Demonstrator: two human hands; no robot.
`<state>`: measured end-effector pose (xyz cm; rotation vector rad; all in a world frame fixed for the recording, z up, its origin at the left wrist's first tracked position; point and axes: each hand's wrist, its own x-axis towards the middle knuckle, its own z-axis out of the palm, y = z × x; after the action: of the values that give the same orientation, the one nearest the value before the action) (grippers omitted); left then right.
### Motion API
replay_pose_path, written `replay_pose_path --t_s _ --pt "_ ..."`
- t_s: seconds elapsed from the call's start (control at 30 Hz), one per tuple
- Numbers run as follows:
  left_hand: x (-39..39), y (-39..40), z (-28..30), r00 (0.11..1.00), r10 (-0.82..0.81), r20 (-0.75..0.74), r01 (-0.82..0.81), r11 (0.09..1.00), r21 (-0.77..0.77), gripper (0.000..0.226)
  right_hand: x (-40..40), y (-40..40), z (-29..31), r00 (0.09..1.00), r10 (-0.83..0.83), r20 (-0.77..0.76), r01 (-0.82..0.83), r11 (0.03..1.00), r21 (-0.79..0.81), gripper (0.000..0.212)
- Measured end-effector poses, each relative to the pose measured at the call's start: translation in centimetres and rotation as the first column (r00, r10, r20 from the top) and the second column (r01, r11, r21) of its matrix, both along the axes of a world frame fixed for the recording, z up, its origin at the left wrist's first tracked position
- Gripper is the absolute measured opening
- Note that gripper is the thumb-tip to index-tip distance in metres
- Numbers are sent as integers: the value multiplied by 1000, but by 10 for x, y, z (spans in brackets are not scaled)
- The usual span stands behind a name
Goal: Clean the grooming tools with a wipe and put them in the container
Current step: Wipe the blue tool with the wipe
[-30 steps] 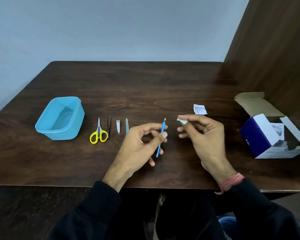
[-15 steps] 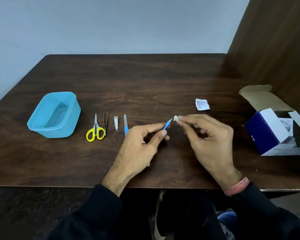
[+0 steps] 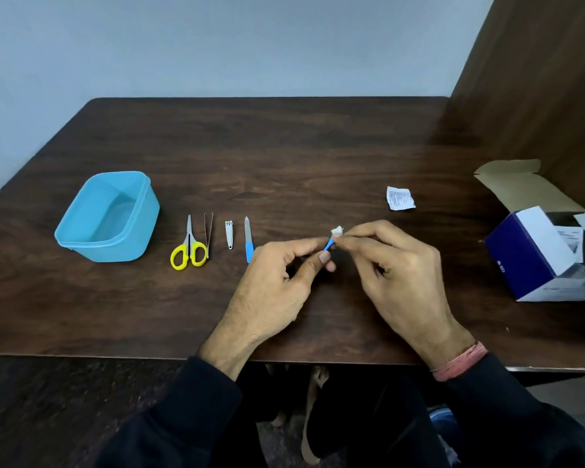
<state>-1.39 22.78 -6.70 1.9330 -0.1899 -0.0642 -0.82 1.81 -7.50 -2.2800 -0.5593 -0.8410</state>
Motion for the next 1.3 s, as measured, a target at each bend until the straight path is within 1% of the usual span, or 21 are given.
replay_pose_path --t_s 0.2,0.27,0.33,0.43,0.5,0.7,0.83,1.07,1.2,1.3 --pt "0 2 -2 1000 -2 4 2 1000 22 23 2 0 -1 1000 -9 -18 9 1000 7 20" --pt "0 1 -1 1000 -1 4 1 999 32 25 2 0 0 999 -26 -21 27 999 35 20" --pt "0 1 1 1000 -6 11 5 999 43 27 2 0 1 999 -40 -20 41 999 26 20" --pt "-1 1 1 1000 -6 5 6 1000 26 27 2 0 1 1000 -17 -20 18 999 28 19" --pt "-1 1 0 1000 -9 2 9 1000 23 27 2 -1 3 999 -31 -30 32 999 38 20" --pt "0 1 -2 998 -13 58 11 999 44 26 1 0 3 999 -9 -45 11 999 37 23" --pt "-1 0 1 998 -24 54 21 998 59 25 1 -1 6 999 -25 -36 26 999 25 21" --pt "0 1 -1 998 -24 53 21 999 47 24 0 -2 6 999 -7 -39 8 999 38 19" --pt "2 1 -3 998 -15 63 13 999 36 22 1 -3 4 998 -48 -40 50 997 66 22" --pt "1 1 -2 996 -18 82 14 999 50 22 1 -2 4 999 -12 -37 13 999 39 23"
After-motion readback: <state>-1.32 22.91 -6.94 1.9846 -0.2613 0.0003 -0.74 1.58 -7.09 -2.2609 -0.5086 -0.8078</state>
